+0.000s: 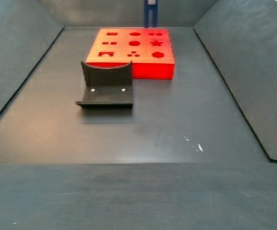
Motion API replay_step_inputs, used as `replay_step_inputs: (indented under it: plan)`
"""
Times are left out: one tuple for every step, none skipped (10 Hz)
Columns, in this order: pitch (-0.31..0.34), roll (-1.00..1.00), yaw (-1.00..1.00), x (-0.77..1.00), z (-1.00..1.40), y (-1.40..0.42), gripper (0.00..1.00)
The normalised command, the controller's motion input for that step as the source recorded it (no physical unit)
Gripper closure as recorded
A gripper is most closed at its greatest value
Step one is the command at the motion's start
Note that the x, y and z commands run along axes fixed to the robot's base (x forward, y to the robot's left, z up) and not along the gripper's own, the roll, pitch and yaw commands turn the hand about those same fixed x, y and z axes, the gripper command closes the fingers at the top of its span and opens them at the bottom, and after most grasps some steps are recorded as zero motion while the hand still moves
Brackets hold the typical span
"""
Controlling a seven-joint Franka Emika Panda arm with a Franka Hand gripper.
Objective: Insert the square-circle object.
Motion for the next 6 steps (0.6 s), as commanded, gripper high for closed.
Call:
replay_step_inputs:
  plan:
    - [-0.023,0.00,-0.96,0.01,-0.08,-0.19,1.00]
    - [-0.004,0.05,-0.80,0.03,-0.13,-0.42,1.00]
    - [0.000,0.11,-0.58,0.00,-0.04,-0.59,1.00]
    - [0.040,0.05,-0.03,0.20,0.00,-0.13,1.00]
    - [0.000,0.01,0.00,0.00,0.00,0.00,1.00]
    - [0.020,0.08,0.00,0.00,-0.16,0.13,1.00]
